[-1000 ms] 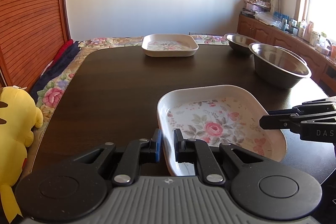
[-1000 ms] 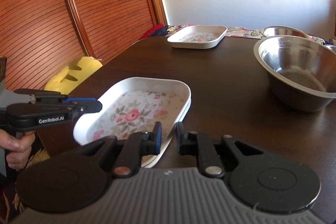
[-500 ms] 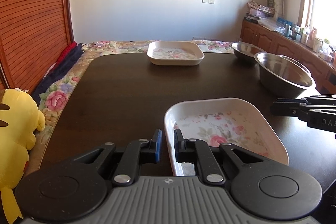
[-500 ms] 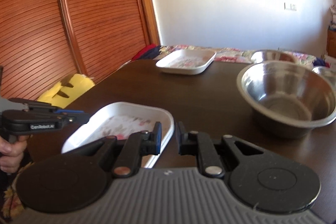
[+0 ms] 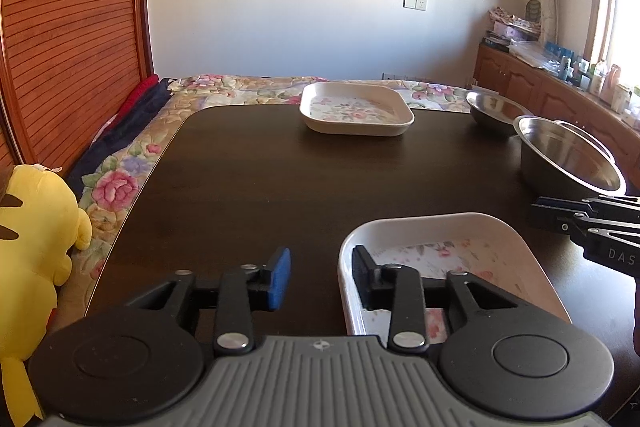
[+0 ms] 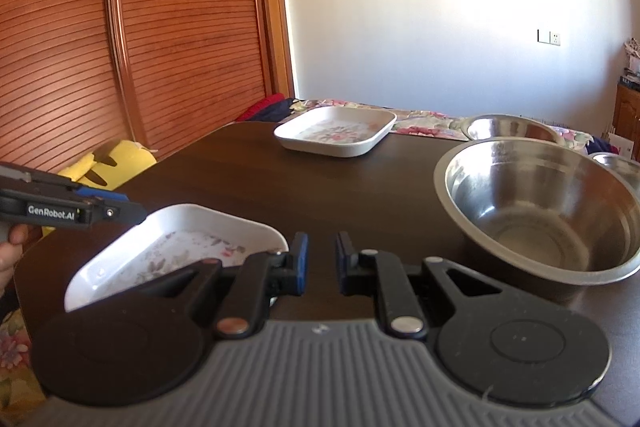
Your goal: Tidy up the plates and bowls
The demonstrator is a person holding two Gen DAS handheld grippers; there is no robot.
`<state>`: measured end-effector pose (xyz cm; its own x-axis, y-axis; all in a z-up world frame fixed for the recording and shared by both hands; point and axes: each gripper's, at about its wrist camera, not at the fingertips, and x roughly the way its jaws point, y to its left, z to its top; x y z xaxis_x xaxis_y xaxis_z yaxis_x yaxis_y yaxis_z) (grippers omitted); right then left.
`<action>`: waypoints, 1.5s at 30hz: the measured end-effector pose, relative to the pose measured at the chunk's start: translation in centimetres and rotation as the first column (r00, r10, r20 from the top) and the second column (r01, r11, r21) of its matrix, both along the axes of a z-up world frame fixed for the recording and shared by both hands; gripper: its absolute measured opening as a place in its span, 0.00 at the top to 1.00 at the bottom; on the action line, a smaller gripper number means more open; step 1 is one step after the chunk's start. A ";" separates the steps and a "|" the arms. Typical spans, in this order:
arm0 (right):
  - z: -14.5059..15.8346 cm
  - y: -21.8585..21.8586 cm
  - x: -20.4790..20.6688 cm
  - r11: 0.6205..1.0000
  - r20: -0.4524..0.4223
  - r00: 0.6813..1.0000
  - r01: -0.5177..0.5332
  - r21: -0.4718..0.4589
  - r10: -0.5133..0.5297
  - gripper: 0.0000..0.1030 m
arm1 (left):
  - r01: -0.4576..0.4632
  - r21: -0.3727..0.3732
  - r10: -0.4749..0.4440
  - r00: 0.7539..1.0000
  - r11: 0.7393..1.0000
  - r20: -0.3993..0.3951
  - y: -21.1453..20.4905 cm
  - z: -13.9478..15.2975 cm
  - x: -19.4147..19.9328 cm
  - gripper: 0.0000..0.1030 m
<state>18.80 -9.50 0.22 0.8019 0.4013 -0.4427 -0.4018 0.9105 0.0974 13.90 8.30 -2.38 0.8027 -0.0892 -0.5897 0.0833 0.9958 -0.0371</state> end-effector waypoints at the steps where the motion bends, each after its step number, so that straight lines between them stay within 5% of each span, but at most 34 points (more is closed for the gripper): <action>1: 0.0 0.0 0.1 1.000 -0.006 1.000 0.002 0.004 -0.002 0.84 | -0.001 0.000 0.001 1.000 1.000 0.000 0.0 0.0 0.1 0.59; 6: 0.1 0.0 0.5 1.000 -0.014 1.000 0.000 0.016 0.000 0.80 | 0.000 0.001 0.000 1.000 1.000 0.007 0.1 0.0 0.9 0.45; 12: 1.0 -0.1 1.1 1.000 -0.002 1.000 -0.011 0.002 0.011 0.79 | 0.004 0.024 -0.004 1.000 1.000 0.021 0.3 0.4 2.3 0.38; 16: 2.0 -0.2 2.2 1.000 -0.008 1.000 -0.011 -0.006 0.011 0.65 | 0.011 0.039 -0.013 0.999 0.999 0.034 0.5 1.0 3.9 0.38; 21: 3.6 -0.2 4.3 1.000 -0.036 0.999 -0.009 -0.004 0.008 0.62 | 0.034 0.058 -0.037 0.998 0.998 0.054 0.7 2.0 6.3 0.38; 26: 5.2 0.1 6.3 1.000 -0.035 0.999 0.011 -0.027 -0.012 0.49 | 0.054 0.040 -0.056 0.997 0.998 0.055 0.8 2.8 8.3 0.38; 45: 6.7 2.1 16.3 0.997 -0.156 0.987 0.030 -0.070 -0.040 0.45 | 0.098 0.043 -0.100 0.994 0.994 0.050 1.7 4.5 16.5 0.35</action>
<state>35.09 -7.40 6.90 0.7331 0.3392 -0.5895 -0.3541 0.9304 0.0950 30.44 10.04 2.10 0.8207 -0.1473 -0.5521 0.1828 0.9831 0.0095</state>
